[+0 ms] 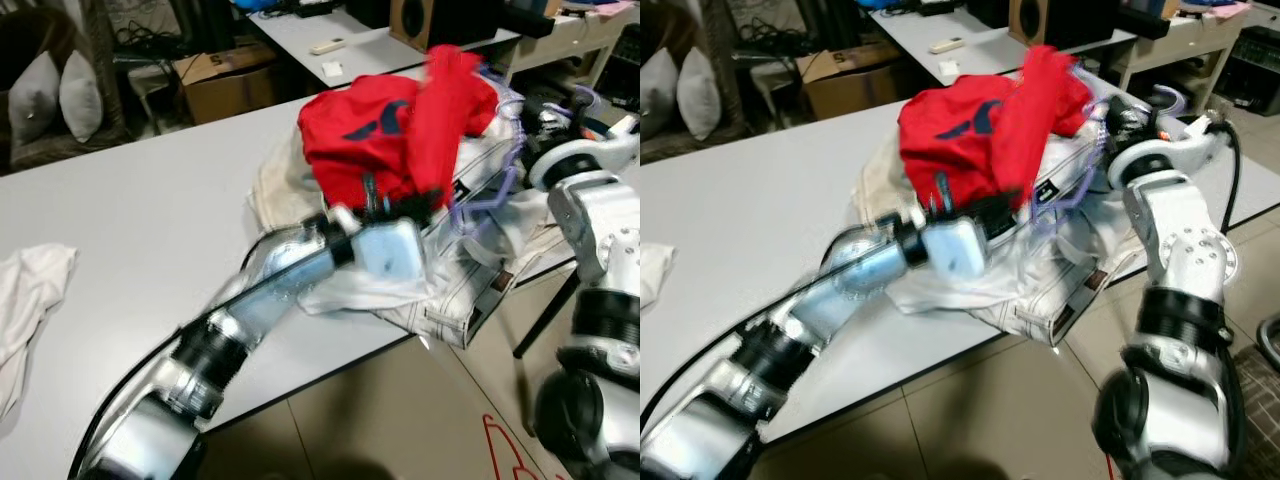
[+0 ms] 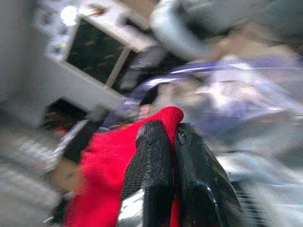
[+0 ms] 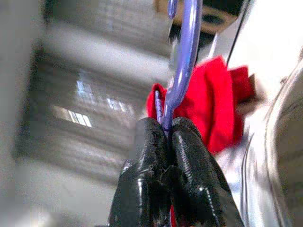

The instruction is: Hang hanger

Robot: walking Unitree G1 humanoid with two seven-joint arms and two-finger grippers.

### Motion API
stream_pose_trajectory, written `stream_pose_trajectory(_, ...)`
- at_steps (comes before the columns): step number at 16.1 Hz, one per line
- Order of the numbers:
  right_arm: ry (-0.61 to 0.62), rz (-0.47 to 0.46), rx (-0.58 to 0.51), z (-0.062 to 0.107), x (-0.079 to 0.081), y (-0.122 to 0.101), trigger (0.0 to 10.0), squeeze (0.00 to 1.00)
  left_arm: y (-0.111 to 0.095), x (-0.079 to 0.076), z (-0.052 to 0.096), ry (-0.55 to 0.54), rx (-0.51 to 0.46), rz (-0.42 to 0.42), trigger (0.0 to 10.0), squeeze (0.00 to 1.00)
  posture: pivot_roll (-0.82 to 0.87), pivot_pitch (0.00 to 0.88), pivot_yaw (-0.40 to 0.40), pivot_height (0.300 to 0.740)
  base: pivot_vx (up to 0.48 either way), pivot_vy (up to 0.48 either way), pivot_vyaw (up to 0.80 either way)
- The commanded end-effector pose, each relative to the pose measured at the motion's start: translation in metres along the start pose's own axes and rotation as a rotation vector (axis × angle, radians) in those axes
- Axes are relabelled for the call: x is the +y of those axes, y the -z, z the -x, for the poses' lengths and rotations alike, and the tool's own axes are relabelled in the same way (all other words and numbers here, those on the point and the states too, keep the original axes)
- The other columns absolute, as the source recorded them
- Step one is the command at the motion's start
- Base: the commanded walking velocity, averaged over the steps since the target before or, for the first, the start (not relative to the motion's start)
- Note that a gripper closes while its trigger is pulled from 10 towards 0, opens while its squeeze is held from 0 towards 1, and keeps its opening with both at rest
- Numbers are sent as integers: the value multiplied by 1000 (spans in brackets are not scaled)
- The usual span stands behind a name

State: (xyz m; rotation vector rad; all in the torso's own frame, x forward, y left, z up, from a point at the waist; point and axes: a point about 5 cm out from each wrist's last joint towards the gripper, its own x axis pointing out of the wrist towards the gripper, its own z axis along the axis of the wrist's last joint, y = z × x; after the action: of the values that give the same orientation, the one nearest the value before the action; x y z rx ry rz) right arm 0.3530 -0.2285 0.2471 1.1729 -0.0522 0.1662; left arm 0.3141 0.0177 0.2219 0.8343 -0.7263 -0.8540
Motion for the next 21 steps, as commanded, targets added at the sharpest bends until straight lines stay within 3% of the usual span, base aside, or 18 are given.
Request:
stream_pose_trajectory(1, 39, 71, 59, 13, -5, 5, 10000, 0, 6, 25, 3, -113, 34, -34, 0, 0, -86, 19, 76, 740, 0, 0, 0)
stream_pose_trajectory(4, 57, 75, 100, 37, -9, 8, 10000, 0, 3, 46, 5, -202, 0, -47, 0, 0, -93, 14, 83, 740, 0, 0, 0)
stream_pose_trajectory(6, 56, 74, 136, 46, -9, 14, 10000, 0, 0, 48, 5, -208, -26, -56, 0, 0, -98, 10, 88, 740, 0, 0, 0)
stream_pose_trajectory(7, 52, 70, 137, 47, -8, 15, 10000, 0, -2, 48, 5, -204, -42, -58, 0, 0, -98, 10, 88, 740, 0, 0, 0)
stream_pose_trajectory(9, 54, -55, 65, 42, -7, 5, 10000, 0, -19, 42, 8, -185, -171, -64, 0, 0, -97, 2, 89, 740, 0, 0, 0)
stream_pose_trajectory(11, 59, -133, 31, 39, -8, 0, 10000, 0, -26, 41, 11, -185, -222, -69, 0, 0, -95, 0, 87, 740, 0, 0, 0)
stream_pose_trajectory(12, 75, -192, 7, 36, -11, -5, 10000, 0, -38, 37, 15, -173, -292, -69, 0, 0, -92, 0, 85, 740, 0, 0, 0)
stream_pose_trajectory(14, 93, -245, -18, 29, -15, -10, 10000, 0, -46, 26, 20, -105, -340, -58, 0, 0, -84, 0, 79, 740, 0, 0, 0)
stream_pose_trajectory(19, 22, -378, -167, 18, 6, -38, 10000, 0, -11, 2, 23, 30, -122, -85, 0, 0, -77, 5, 69, 740, 0, 0, 0)
stream_pose_trajectory(21, 62, -371, -222, 12, 5, -43, 10000, 0, -9, -6, 22, 74, -113, -74, 0, 0, -87, 11, 75, 740, 0, 0, 0)
